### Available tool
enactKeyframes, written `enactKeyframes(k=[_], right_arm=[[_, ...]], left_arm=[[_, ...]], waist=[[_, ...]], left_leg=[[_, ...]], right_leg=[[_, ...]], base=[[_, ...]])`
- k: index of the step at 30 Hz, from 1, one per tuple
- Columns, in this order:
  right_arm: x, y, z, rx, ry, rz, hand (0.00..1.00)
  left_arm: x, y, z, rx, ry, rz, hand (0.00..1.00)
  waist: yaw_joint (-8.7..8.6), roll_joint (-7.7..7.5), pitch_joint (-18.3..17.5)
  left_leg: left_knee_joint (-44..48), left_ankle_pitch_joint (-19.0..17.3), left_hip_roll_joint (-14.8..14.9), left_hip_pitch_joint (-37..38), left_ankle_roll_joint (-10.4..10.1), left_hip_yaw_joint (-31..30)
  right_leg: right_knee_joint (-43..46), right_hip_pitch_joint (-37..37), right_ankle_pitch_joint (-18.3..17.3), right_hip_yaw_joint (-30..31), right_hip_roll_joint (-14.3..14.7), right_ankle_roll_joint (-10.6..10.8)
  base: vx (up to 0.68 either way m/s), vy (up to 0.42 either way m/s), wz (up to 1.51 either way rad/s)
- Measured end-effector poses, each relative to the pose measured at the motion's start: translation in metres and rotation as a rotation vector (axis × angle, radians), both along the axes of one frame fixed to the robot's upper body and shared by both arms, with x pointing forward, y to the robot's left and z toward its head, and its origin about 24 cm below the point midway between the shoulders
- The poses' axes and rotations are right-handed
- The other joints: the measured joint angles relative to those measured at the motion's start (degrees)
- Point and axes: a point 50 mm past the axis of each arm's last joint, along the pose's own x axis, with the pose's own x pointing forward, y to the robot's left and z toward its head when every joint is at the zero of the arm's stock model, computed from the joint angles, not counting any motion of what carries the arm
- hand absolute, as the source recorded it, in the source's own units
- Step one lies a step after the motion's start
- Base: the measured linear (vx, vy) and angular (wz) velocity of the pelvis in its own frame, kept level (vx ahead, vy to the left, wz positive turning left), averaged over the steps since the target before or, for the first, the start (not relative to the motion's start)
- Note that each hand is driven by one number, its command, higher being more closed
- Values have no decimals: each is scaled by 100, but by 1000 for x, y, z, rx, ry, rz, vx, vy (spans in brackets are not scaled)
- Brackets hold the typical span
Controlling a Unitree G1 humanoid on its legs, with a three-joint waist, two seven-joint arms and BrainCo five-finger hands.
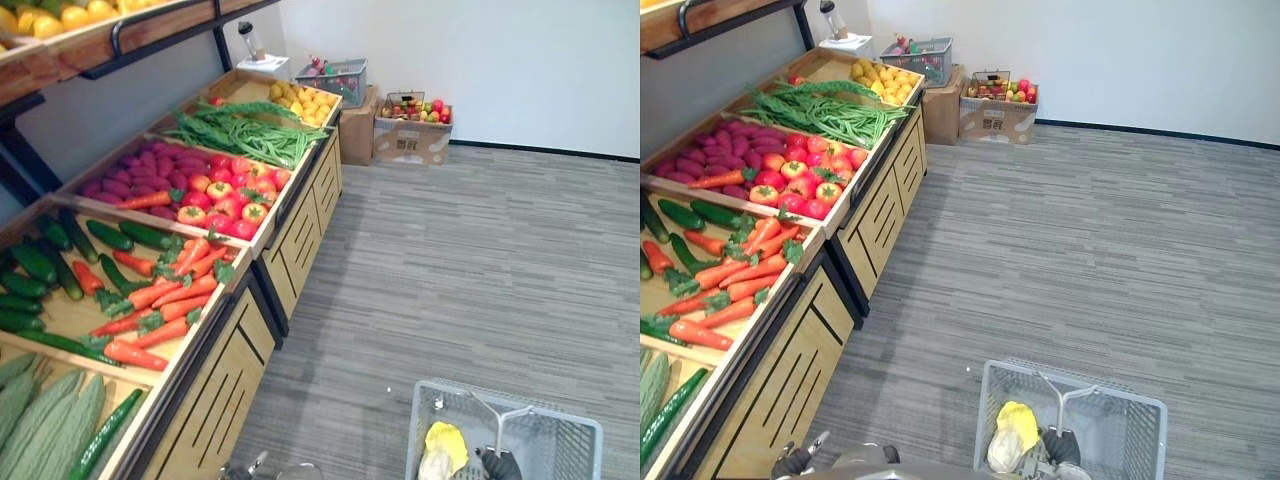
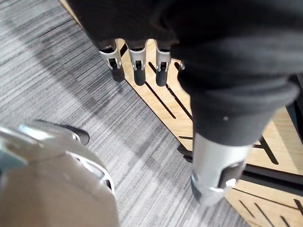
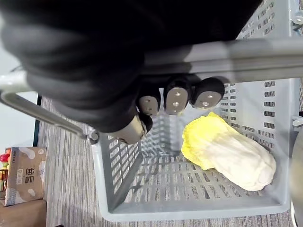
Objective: Pick vegetable in the basket
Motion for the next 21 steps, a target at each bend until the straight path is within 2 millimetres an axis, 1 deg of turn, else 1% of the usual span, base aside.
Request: enactKeyframes(k=[1, 2, 3, 4, 5, 6, 7, 8, 9, 10, 11, 12, 13, 14, 17, 18, 20, 21], right_arm=[[7, -4, 2, -12, -19, 10, 100], [11, -3, 4, -13, -34, 22, 100], [10, 0, 3, -3, -34, 21, 100], [7, 12, 0, 34, -31, 13, 100], [6, 19, -2, 56, -31, 3, 100], [5, 29, -3, 87, -36, -17, 100], [5, 27, -3, 86, -39, -32, 100], [3, 22, -4, 76, -31, -68, 100], [2, 21, -3, 71, -31, -70, 100], [0, 20, -3, 67, -40, -79, 100], [-5, 19, -2, 65, -47, -99, 100], [-8, 19, -2, 61, -52, -110, 100], [-7, 12, 0, 44, -66, -116, 100], [-4, 6, 2, 22, -78, -103, 100], [-4, 3, 3, 16, -73, -99, 100], [-5, 5, 2, 21, -69, -99, 100], [-7, 8, 1, 29, -62, -98, 100], [-9, 9, 1, 30, -59, -91, 100]], left_arm=[[-4, 2, -1, 8, 35, -49, 0], [-4, 3, -1, 12, 44, -74, 0], [1, 6, 0, 24, 48, -107, 0], [2, 12, 1, 42, 55, -119, 0], [3, 14, 2, 50, 53, -118, 0], [5, 17, 2, 50, 51, -105, 0], [5, 17, 2, 47, 53, -102, 0], [4, 14, 1, 32, 63, -91, 0], [2, 12, 0, 27, 63, -75, 0], [-2, 12, 0, 22, 66, -54, 0], [-5, 11, -1, 19, 69, -39, 0], [-8, 10, -1, 11, 73, -22, 0], [-9, 2, -3, -12, 64, 0, 0], [-5, -5, -3, -33, 35, 8, 0], [-4, -10, -3, -47, 12, 33, 0], [-3, -12, -3, -50, 1, 34, 0], [-2, -10, -2, -42, -12, 50, 0], [-2, -9, -2, -39, -15, 55, 0]], waist=[[-93, 0, -2], [-130, -11, 0], [-157, 26, -3], [-178, -107, 0], [-218, -154, 17], [-310, -190, 31], [-339, -167, 44], [-345, -81, 107], [-339, -58, 119], [-343, -55, 128], [-342, -51, 128], [-326, -48, 124], [-278, 129, 117], [-284, 283, 179], [-256, 372, 201], [-261, 423, 222], [-239, 363, 252], [-230, 388, 267]], left_leg=[[-67, -3, -75, 74, 32, 41], [-137, -21, -90, 151, 61, 18], [-274, -11, -72, 361, 132, -89], [-300, -45, 4, 431, 207, -231], [-321, -45, 73, 485, 211, -312], [-324, -48, 190, 502, 203, -504], [-348, -71, 262, 524, 165, -565], [-383, -146, 363, 684, 89, -583], [-411, -177, 384, 787, 57, -574], [-435, -232, 390, 910, -17, -569], [-404, -341, 415, 1035, -117, -576], [-323, -443, 496, 1138, -276, -543], [-209, -473, 702, 1145, -316, -335], [-153, -498, 892, 1158, -345, -176], [-195, -534, 1086, 1262, -403, -253], [-134, -593, 1168, 1316, -465, -346], [-114, -679, 1199, 1366, -459, -523], [-92, -786, 1179, 1357, -502, -734]], right_leg=[[1209, -599, 241, 80, -249, -375], [1704, -868, 459, 194, -302, -446], [2416, -1276, 609, 525, -254, -207], [2601, -1413, 373, 548, 69, 21], [2519, -1433, 179, 484, 253, 49], [2203, -1541, -157, 261, 642, -39], [1983, -1715, -192, 80, 782, -79], [1438, -1872, -131, -178, 821, -50], [1148, -1917, -74, -206, 794, 38], [655, -1933, 127, -209, 701, 42], [382, -1906, 767, -208, 608, 4], [350, -1785, 968, -322, 733, -87], [242, -1674, 961, -382, 941, -97], [348, -1663, 961, -438, 1091, -96], [576, -1647, 960, -441, 1226, -97], [846, -1606, 952, -394, 1224, -106], [1159, -1617, 934, -232, 1155, -103], [1354, -1630, 876, -74, 1104, -93]], base=[[76, 205, -14], [74, 172, 1], [170, 95, 14], [177, -16, 24], [228, -94, 61], [228, -118, 62], [284, -135, 63], [246, -104, 31], [288, -138, 19], [255, -147, 9], [376, -232, 6], [398, -233, -8], [499, -268, -15], [322, -161, -14], [174, -65, 9], [105, 13, 42], [35, 49, 57], [-18, 64, 70]])
